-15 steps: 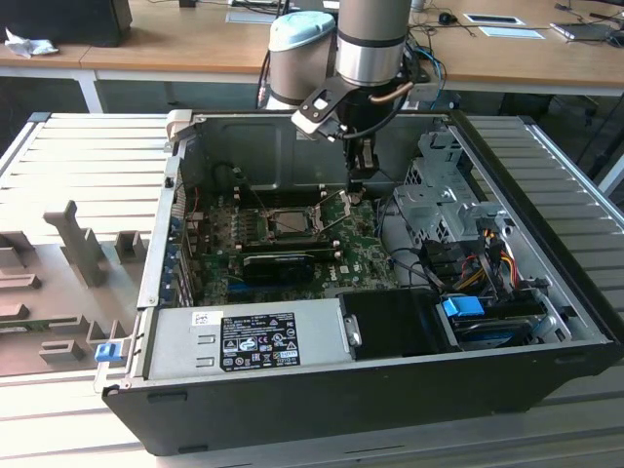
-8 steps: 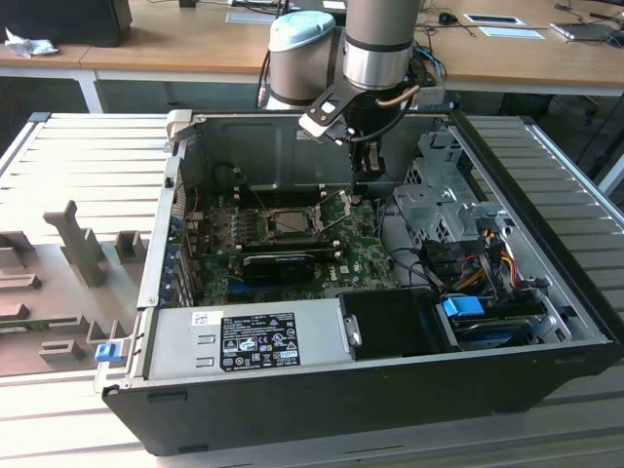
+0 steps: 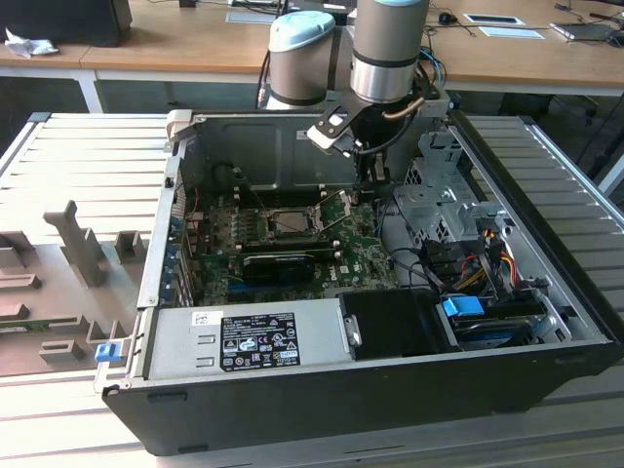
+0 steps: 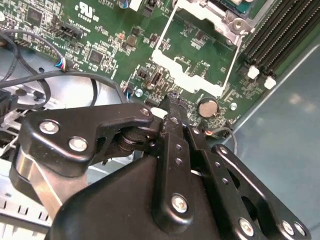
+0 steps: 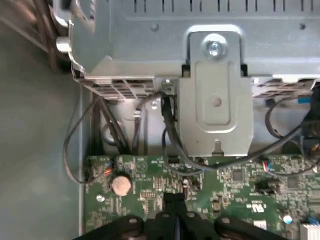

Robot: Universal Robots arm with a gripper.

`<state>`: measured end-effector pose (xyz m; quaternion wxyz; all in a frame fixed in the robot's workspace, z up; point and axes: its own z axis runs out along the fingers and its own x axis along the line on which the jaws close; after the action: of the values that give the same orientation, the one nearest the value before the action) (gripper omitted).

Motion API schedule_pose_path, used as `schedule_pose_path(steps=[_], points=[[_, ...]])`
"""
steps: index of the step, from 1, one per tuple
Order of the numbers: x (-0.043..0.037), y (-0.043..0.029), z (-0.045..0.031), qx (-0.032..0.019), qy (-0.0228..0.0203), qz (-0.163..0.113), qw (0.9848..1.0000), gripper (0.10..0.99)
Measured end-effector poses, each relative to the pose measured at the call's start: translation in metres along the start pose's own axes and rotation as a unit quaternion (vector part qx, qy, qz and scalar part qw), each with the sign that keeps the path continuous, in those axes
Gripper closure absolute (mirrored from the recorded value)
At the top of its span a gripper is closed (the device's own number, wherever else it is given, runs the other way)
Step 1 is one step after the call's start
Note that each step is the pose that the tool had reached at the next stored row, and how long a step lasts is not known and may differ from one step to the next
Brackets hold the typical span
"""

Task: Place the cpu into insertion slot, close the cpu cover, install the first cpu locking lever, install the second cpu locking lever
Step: 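Close the cpu cover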

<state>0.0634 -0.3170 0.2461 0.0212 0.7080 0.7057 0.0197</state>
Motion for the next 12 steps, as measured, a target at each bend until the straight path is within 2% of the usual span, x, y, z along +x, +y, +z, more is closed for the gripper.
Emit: schedule_pose_path(steps=[3,6,12], points=[[0.0,-0.0003,0.0042,0.0002,0.0,-0.001,1.0,0.98],[0.0,-0.0013,0.0052,0.001,0.0,-0.001,1.0,0.98],[0.0,-0.0039,0.0038,0.0079,0.0,-0.002,1.0,0.98]])
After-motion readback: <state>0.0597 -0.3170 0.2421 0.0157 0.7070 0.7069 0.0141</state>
